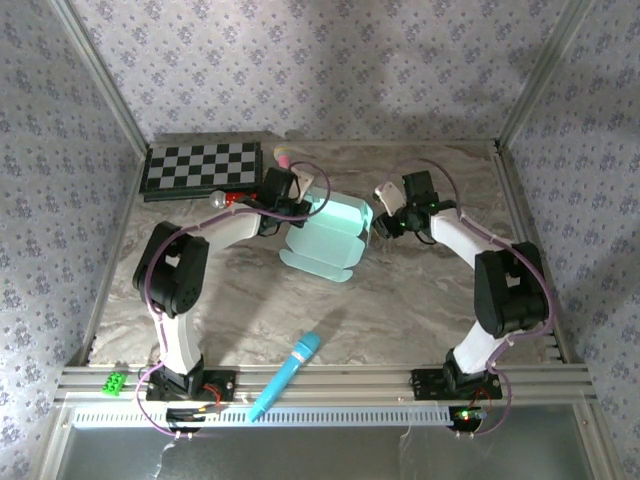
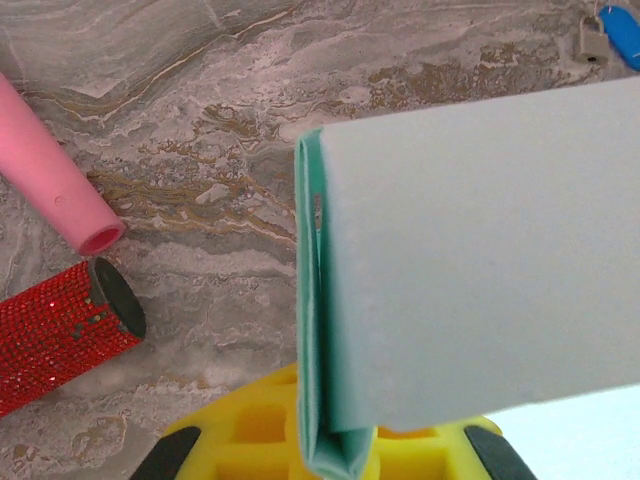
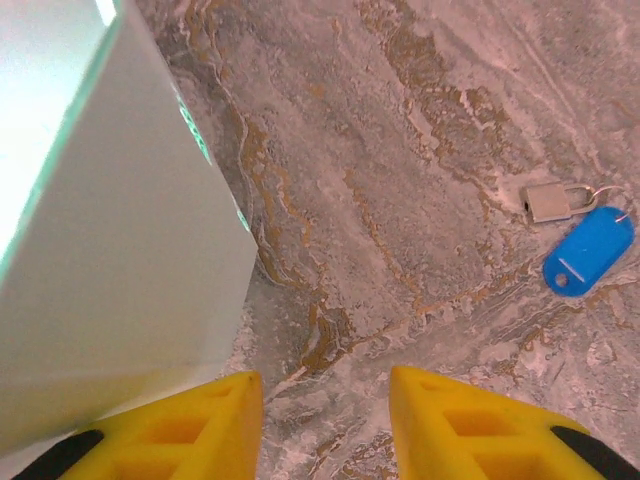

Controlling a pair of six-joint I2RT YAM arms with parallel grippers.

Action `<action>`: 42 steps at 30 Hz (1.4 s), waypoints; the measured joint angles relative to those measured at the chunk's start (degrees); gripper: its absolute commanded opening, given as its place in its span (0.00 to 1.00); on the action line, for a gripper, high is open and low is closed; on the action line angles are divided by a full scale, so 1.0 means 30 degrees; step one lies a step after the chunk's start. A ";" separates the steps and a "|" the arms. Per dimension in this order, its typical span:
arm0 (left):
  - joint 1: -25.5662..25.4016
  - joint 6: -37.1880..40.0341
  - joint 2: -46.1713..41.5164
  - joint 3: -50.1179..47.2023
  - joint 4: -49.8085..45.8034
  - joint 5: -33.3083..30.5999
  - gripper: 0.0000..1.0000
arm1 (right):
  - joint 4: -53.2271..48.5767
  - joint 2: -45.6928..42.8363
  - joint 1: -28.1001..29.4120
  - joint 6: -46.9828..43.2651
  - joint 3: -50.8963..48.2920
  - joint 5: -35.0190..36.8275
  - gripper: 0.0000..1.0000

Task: Fold the paper box

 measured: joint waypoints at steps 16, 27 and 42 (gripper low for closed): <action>0.0372 -0.5260 -0.2616 -0.0007 -0.1887 -0.1515 0.00 | 0.1632 -0.4772 -0.1894 0.9158 -0.3140 -0.3191 0.41; 0.0321 -0.7431 -0.3723 -0.1217 -0.2412 -0.2229 0.00 | 0.5056 -0.5107 -0.1413 1.3624 -0.5166 -0.6222 0.43; 0.0211 -0.8211 -0.3840 -0.1654 -0.2353 -0.2295 0.00 | 0.7621 -0.3949 -0.0233 1.5730 -0.5187 -0.6863 0.37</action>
